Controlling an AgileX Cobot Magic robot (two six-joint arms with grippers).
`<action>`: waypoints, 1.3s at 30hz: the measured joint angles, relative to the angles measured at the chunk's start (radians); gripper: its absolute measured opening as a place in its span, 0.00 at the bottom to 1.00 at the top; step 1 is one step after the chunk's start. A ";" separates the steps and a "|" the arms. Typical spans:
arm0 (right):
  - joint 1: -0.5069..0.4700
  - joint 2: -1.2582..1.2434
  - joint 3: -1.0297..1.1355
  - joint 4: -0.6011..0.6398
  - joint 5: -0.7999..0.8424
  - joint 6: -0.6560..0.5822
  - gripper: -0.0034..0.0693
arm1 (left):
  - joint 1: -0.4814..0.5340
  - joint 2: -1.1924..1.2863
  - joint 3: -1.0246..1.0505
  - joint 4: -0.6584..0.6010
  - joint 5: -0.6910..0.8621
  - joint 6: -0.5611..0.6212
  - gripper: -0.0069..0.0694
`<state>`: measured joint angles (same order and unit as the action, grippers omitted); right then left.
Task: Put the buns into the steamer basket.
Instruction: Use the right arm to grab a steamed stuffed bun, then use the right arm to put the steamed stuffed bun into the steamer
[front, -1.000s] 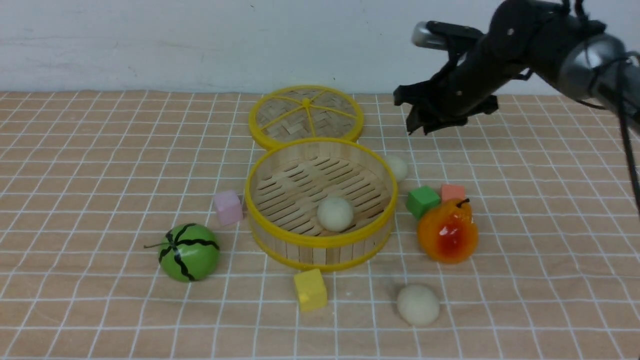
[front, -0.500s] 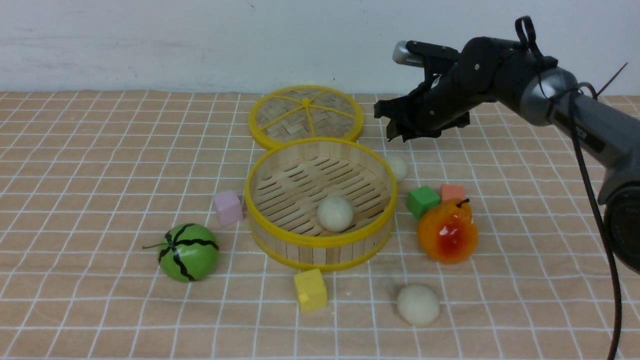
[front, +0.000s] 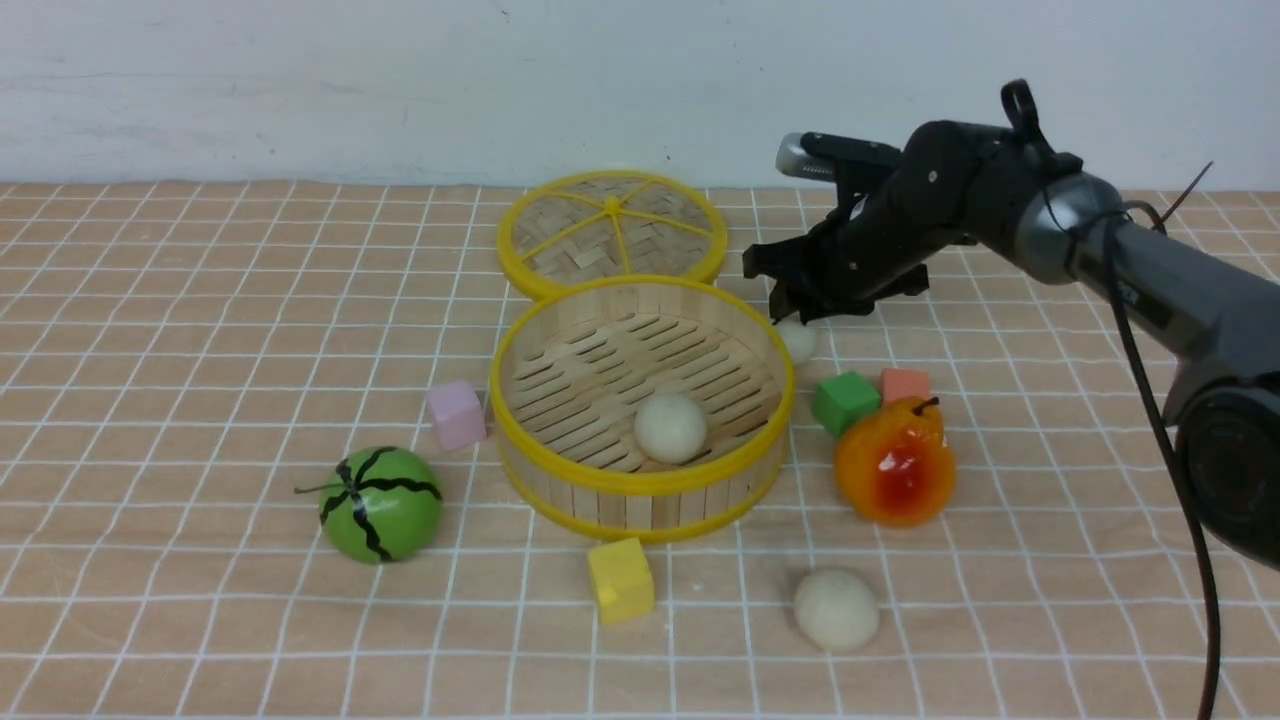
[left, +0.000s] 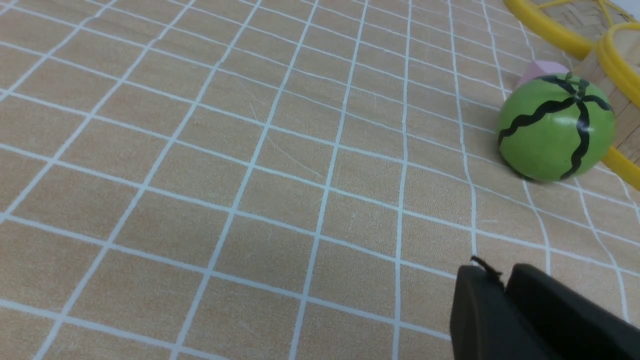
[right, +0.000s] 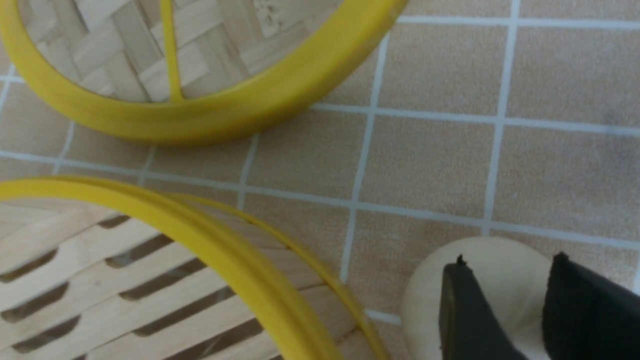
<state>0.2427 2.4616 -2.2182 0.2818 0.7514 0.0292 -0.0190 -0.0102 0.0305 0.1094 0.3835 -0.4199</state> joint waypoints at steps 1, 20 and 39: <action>0.000 0.004 -0.002 0.000 -0.001 0.000 0.38 | 0.000 0.000 0.000 0.000 0.000 0.000 0.18; -0.001 -0.062 -0.008 -0.014 0.056 -0.008 0.05 | 0.000 0.000 0.000 0.000 0.000 0.000 0.18; 0.217 -0.077 -0.007 0.244 0.090 -0.209 0.06 | 0.000 0.000 0.000 0.000 0.000 0.000 0.18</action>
<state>0.4597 2.3850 -2.2247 0.5254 0.8415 -0.1798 -0.0190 -0.0102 0.0305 0.1094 0.3835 -0.4199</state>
